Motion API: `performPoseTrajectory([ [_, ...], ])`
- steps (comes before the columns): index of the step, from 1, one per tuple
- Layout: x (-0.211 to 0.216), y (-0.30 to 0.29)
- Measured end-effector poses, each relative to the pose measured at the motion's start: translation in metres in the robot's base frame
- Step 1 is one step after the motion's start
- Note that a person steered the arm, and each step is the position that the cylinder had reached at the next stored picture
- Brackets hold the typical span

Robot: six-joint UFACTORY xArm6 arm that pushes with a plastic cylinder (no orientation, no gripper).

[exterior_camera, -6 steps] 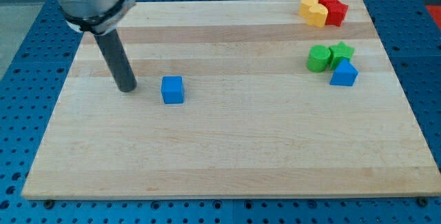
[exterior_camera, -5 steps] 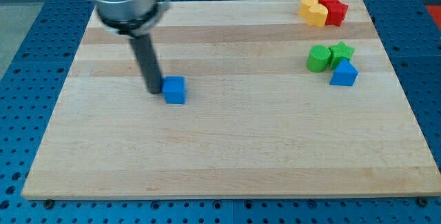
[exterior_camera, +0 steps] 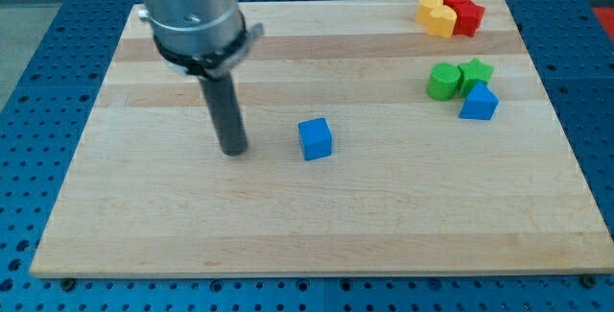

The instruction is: Place the blue cube at the bottom left of the green circle

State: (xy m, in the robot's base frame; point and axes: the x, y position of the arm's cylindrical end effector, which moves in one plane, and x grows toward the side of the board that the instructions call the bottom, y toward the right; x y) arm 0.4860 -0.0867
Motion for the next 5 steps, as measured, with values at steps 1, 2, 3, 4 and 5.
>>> performPoseTrajectory([
  [1,0.002,0.061],
  [2,-0.016,0.112],
  [3,-0.023,0.138],
  [4,-0.016,0.118],
  [5,-0.02,0.092],
])
